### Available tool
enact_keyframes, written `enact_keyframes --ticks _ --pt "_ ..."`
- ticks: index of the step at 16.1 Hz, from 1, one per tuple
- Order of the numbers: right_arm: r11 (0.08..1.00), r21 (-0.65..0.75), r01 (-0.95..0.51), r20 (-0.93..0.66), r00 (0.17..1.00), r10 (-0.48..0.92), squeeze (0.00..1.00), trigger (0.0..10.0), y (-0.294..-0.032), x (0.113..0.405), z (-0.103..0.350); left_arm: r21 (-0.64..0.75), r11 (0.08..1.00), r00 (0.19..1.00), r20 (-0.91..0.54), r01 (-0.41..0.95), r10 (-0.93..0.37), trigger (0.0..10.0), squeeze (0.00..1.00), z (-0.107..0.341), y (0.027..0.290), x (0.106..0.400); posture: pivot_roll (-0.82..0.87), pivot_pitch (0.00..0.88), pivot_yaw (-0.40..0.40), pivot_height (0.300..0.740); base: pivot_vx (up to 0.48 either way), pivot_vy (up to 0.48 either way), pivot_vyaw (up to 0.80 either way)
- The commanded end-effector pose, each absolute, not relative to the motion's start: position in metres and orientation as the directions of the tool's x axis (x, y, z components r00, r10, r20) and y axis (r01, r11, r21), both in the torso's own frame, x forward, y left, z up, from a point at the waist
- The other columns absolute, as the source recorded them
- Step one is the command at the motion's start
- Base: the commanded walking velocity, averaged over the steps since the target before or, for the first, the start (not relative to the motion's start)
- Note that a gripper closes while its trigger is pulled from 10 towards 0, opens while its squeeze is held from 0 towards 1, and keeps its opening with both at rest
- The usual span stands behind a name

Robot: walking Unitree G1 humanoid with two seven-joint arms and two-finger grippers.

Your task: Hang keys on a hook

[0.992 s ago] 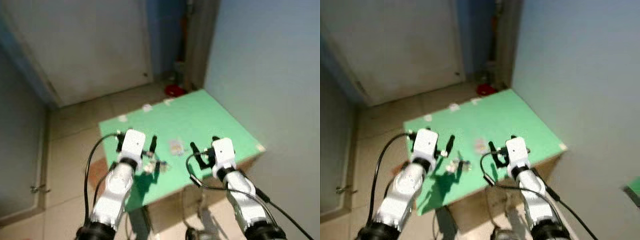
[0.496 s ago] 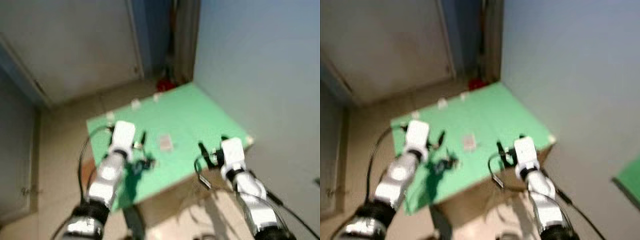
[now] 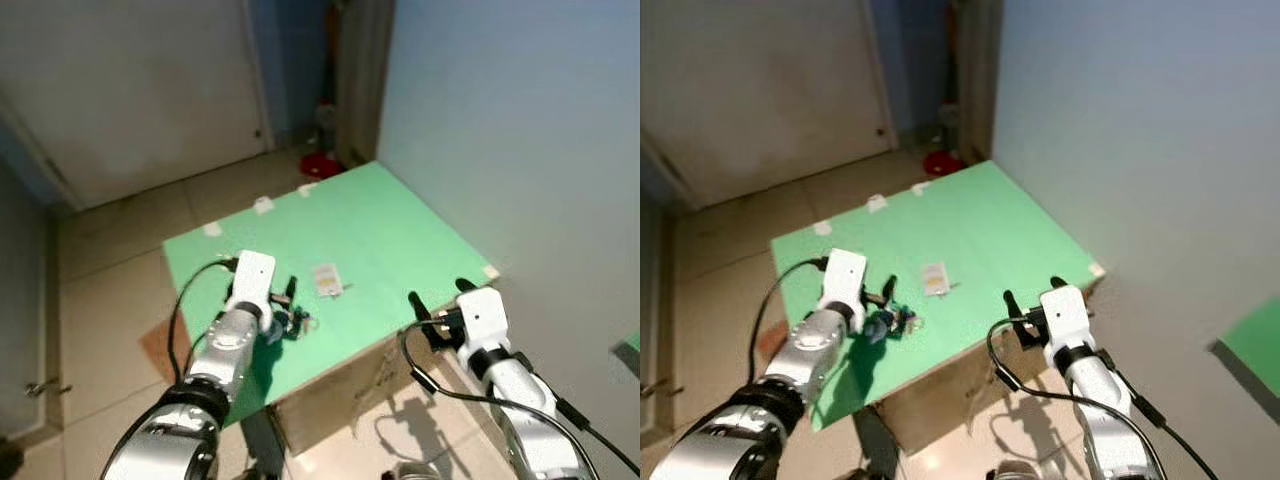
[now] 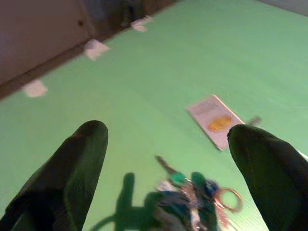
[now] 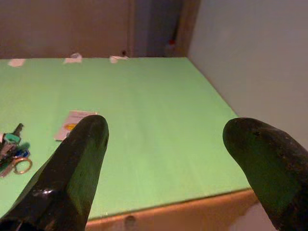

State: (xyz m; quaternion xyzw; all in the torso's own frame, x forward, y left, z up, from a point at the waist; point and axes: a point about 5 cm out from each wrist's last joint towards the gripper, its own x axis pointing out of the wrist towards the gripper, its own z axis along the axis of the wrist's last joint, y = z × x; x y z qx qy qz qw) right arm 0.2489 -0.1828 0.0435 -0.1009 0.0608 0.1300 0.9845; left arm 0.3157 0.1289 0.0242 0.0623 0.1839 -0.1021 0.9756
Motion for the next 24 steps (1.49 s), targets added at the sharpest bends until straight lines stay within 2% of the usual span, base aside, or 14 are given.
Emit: enact_keyframes --ticks 1,3,5,10,13,16,19,24 --pt "0.946 -0.184 -0.267 -0.138 0.96 0.244 0.0 10.0 -0.183 0.248 0.048 0.094 0.966 0.896 -0.404 0.241 -0.184 10.0 0.0 0.019 0.127 0.314 -0.34 0.106 0.06 0.74 0.0 0.0 0.0" --pt "0.946 -0.193 -0.261 -0.157 0.96 0.233 0.0 10.0 -0.19 0.233 0.049 0.119 0.957 0.87 -0.458 0.263 -0.182 10.0 0.0 0.011 0.121 0.31 -0.39 0.141 0.053 0.74 0.0 0.0 0.0" --pt "0.946 -0.213 -0.243 -0.19 0.96 0.204 0.0 10.0 -0.204 0.217 0.05 0.164 0.961 0.862 -0.492 0.224 -0.117 10.0 0.0 0.004 0.13 0.306 -0.43 0.169 0.043 0.74 0.0 0.0 0.0" --pt "0.949 -0.223 -0.223 -0.234 0.957 0.17 0.0 10.0 -0.221 0.198 0.055 0.236 0.963 0.85 -0.527 0.133 0.012 10.0 0.0 -0.01 0.151 0.292 -0.44 0.206 0.028 0.74 0.0 0.0 0.0" --pt "0.948 -0.212 -0.237 -0.254 0.95 0.181 0.0 10.0 -0.218 0.199 0.051 0.225 0.965 0.833 -0.554 0.135 0.013 10.0 0.0 -0.022 0.148 0.279 -0.42 0.209 0.026 0.74 0.0 0.0 0.0" --pt "0.946 -0.214 -0.243 -0.26 0.948 0.184 0.0 10.0 -0.22 0.202 0.056 0.264 0.96 0.808 -0.583 0.095 0.08 10.0 0.0 -0.032 0.155 0.266 -0.42 0.226 0.001 0.74 0.0 0.0 0.0" --pt "0.942 -0.225 -0.25 -0.285 0.941 0.182 0.0 10.0 -0.228 0.196 0.055 0.313 0.949 0.827 -0.543 0.041 0.143 10.0 0.0 -0.028 0.167 0.269 -0.42 0.234 -0.011 0.74 0.0 0.0 0.0" --pt "0.943 -0.22 -0.25 -0.302 0.936 0.178 0.0 10.0 -0.227 0.193 0.052 0.374 0.926 0.847 -0.508 0.051 0.158 10.0 0.0 -0.022 0.173 0.274 -0.42 0.242 -0.006 0.74 0.0 0.0 0.0"
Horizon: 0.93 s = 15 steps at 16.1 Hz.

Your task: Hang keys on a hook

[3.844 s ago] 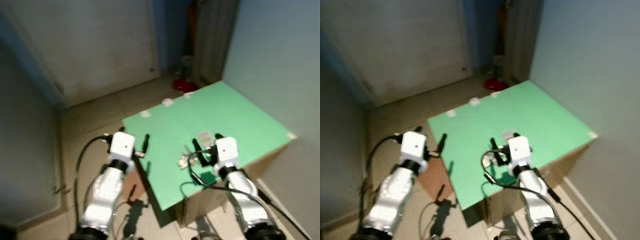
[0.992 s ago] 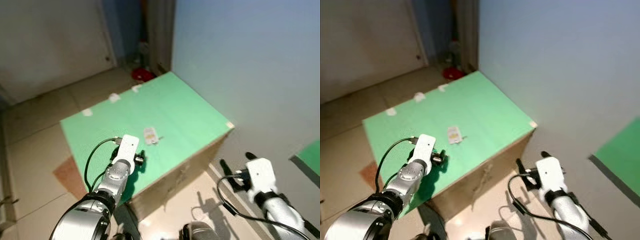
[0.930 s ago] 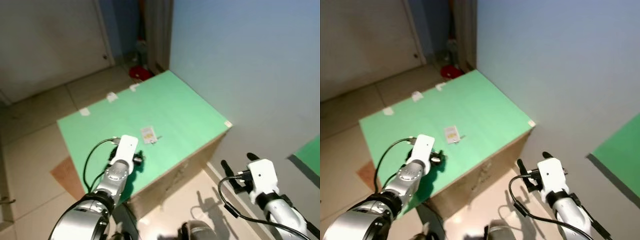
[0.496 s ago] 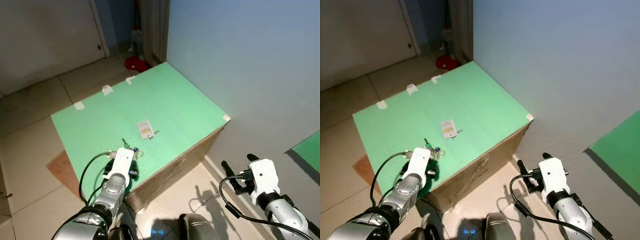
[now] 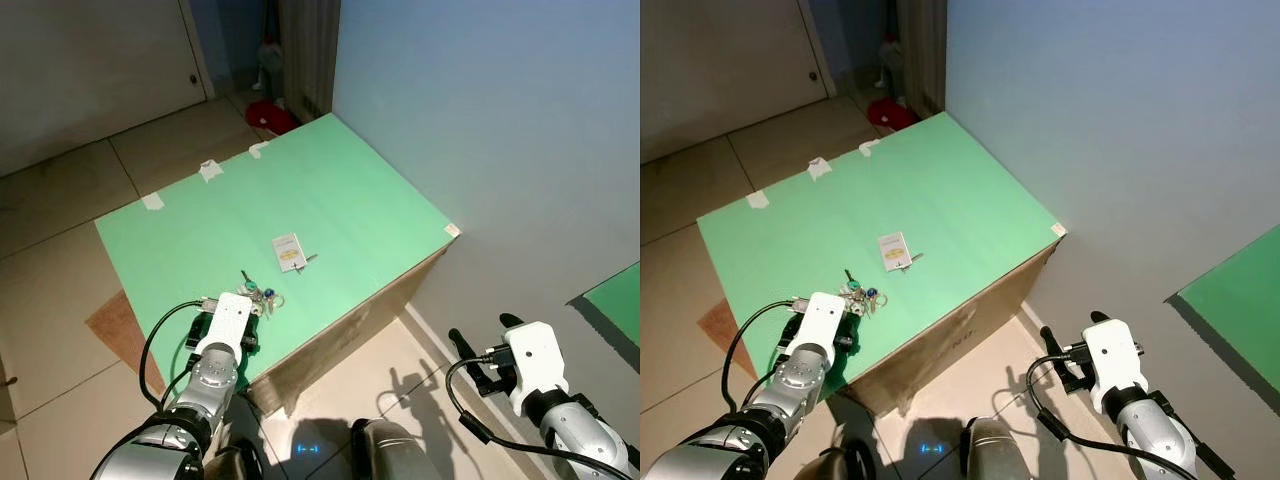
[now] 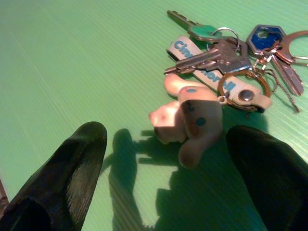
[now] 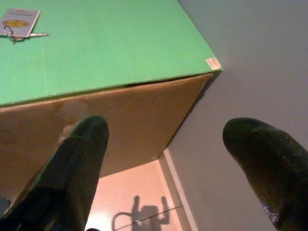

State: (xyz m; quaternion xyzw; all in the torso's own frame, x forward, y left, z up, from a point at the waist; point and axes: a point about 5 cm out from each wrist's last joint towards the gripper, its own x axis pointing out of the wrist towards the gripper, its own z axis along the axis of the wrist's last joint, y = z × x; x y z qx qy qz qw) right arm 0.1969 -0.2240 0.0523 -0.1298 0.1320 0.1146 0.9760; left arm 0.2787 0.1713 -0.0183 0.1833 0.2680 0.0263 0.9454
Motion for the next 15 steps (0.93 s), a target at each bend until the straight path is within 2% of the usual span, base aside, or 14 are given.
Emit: enact_keyframes --ticks 1,8,12,13,14,15 --pt "0.943 -0.219 -0.251 -0.303 0.936 0.179 0.0 10.0 -0.227 0.193 0.052 0.373 0.926 0.845 -0.51 0.05 0.16 10.0 0.0 -0.022 0.174 0.274 -0.42 0.245 -0.007 0.74 0.0 0.0 0.0" --pt "0.943 -0.233 -0.236 -0.32 0.935 0.155 0.0 10.0 -0.236 0.174 0.057 0.413 0.908 0.854 -0.496 0.072 0.158 10.0 0.0 -0.017 0.178 0.28 -0.47 0.267 -0.02 0.74 0.0 0.0 0.0" --pt "0.946 -0.223 -0.236 -0.328 0.932 0.155 0.0 10.0 -0.231 0.171 0.054 0.421 0.902 0.852 -0.502 0.091 0.148 10.0 0.0 -0.015 0.182 0.282 -0.46 0.271 -0.011 0.74 0.0 0.0 0.0" --pt "0.946 -0.222 -0.236 -0.328 0.932 0.155 0.0 10.0 -0.23 0.171 0.054 0.415 0.906 0.847 -0.509 0.086 0.152 4.0 0.0 -0.016 0.184 0.282 -0.47 0.272 -0.01 0.74 0.0 0.0 0.0" --pt "0.947 -0.222 -0.234 -0.328 0.932 0.154 0.0 10.0 -0.23 0.171 0.055 0.402 0.912 0.841 -0.518 0.08 0.154 0.0 0.0 -0.017 0.187 0.281 -0.47 0.273 -0.012 0.74 0.0 0.0 0.0" --pt "0.946 -0.224 -0.232 -0.331 0.932 0.15 0.0 10.0 -0.232 0.17 0.055 0.377 0.924 0.827 -0.539 0.064 0.162 0.0 0.0 -0.018 0.192 0.278 -0.48 0.272 -0.014 0.74 0.0 0.0 0.0"
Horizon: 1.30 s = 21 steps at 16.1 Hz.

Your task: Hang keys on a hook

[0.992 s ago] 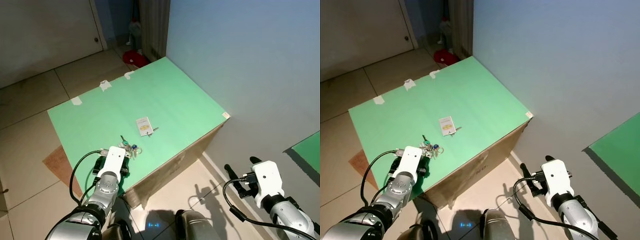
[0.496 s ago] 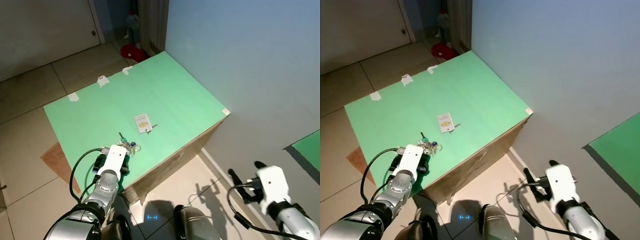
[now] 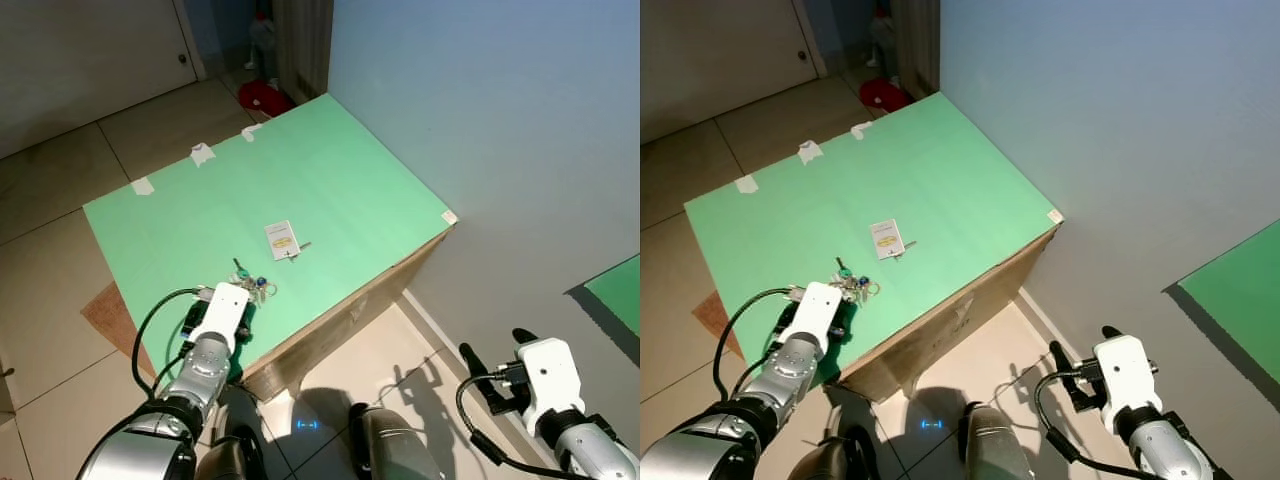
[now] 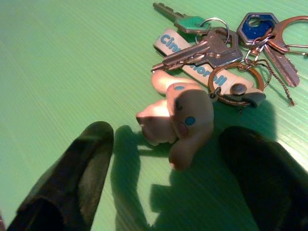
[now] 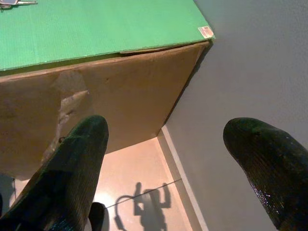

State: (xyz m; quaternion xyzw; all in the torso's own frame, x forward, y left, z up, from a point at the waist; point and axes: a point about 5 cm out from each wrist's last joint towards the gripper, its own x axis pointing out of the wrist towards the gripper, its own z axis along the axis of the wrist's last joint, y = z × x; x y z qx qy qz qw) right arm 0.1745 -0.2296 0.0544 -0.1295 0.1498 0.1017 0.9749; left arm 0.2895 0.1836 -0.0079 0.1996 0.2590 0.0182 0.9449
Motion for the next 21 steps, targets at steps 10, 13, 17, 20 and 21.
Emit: enact_keyframes --ticks 10,13,17,20,21 --pt "0.946 -0.228 -0.232 -0.342 0.928 0.146 0.0 10.0 -0.232 0.169 0.053 0.155 0.986 0.823 -0.566 0.056 0.042 0.0 0.0 -0.018 0.175 0.282 -0.48 0.249 -0.007 0.74 0.0 0.0 0.0" --pt "0.946 -0.224 -0.234 -0.354 0.924 0.145 0.0 10.0 -0.235 0.169 0.047 0.131 0.988 0.83 -0.557 0.077 0.009 0.0 0.0 -0.018 0.17 0.282 -0.47 0.251 -0.004 0.74 0.0 0.0 0.0" --pt "0.948 -0.218 -0.231 -0.366 0.92 0.14 0.0 10.0 -0.235 0.168 0.04 0.094 0.989 0.86 -0.508 0.116 -0.053 0.0 0.0 -0.017 0.159 0.28 -0.45 0.248 0.013 0.74 0.0 0.0 0.0" --pt "0.951 -0.209 -0.229 -0.37 0.918 0.14 0.0 10.0 -0.233 0.169 0.034 0.086 0.983 0.907 -0.406 0.162 -0.114 0.0 0.0 -0.005 0.146 0.287 -0.43 0.244 0.021 0.74 0.0 0.0 0.0" --pt "0.951 -0.205 -0.232 -0.371 0.917 0.144 0.0 10.0 -0.232 0.17 0.031 0.088 0.981 0.921 -0.368 0.174 -0.13 0.0 0.0 0.001 0.143 0.29 -0.42 0.238 0.024 0.74 0.0 0.0 0.0"
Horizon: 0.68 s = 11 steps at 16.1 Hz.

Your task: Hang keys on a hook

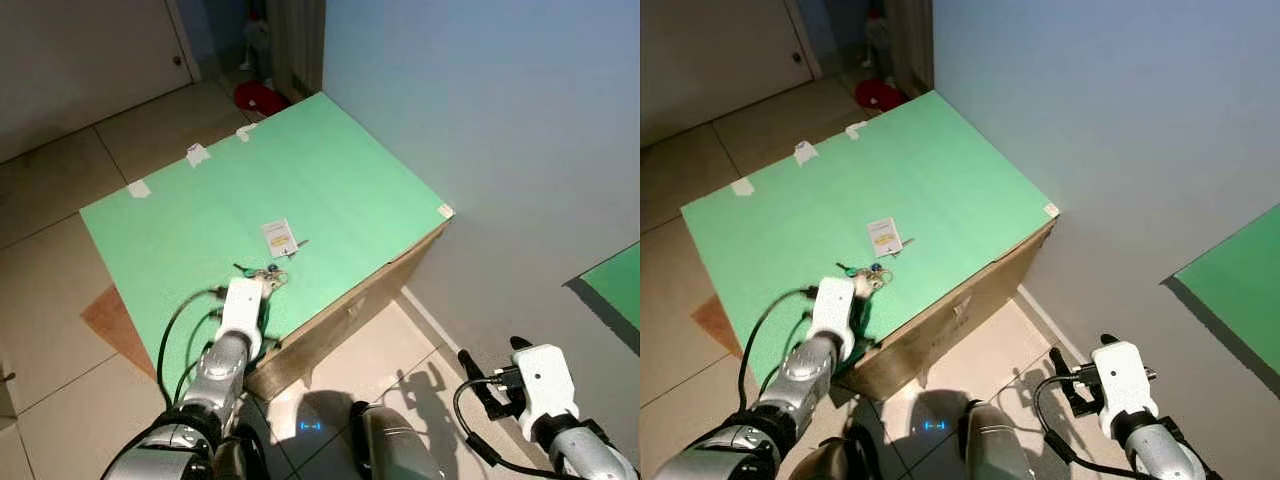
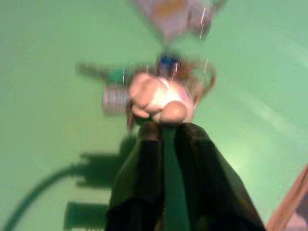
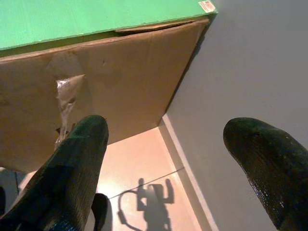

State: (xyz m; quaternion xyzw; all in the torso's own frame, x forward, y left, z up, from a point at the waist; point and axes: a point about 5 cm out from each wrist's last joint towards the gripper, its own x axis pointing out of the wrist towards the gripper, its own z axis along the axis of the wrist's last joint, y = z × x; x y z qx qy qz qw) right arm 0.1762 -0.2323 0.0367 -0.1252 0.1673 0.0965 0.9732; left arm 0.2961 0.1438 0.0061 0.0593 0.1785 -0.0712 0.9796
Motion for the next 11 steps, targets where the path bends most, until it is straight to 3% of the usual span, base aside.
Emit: enact_keyframes --ticks 1,6,9,10,11 --pt "0.951 -0.201 -0.235 -0.371 0.917 0.148 0.0 10.0 -0.23 0.172 0.029 0.09 0.979 0.931 -0.335 0.184 -0.144 0.0 0.0 0.007 0.141 0.294 -0.41 0.232 0.026 0.74 0.0 0.0 0.0" --pt "0.951 -0.182 -0.248 -0.33 0.927 0.178 0.0 10.0 -0.216 0.195 0.026 0.117 0.971 0.97 -0.156 0.207 -0.187 0.0 0.0 0.054 0.138 0.322 -0.36 0.199 0.042 0.74 0.0 0.0 0.0" --pt "0.952 -0.175 -0.249 -0.317 0.93 0.185 0.0 10.0 -0.21 0.2 0.026 0.202 0.958 0.96 -0.231 0.205 -0.157 0.0 0.0 0.045 0.146 0.321 -0.35 0.198 0.048 0.74 0.0 0.0 0.0" --pt "0.952 -0.175 -0.25 -0.314 0.931 0.187 0.0 10.0 -0.209 0.199 0.027 0.224 0.957 0.958 -0.259 0.186 -0.125 10.0 1.0 0.041 0.152 0.321 -0.35 0.201 0.047 0.74 0.0 0.0 0.0" --pt "0.952 -0.174 -0.251 -0.312 0.931 0.189 0.0 10.0 -0.208 0.198 0.027 0.223 0.958 0.957 -0.264 0.181 -0.12 10.0 1.0 0.041 0.155 0.323 -0.35 0.204 0.047 0.74 0.0 0.0 0.0"
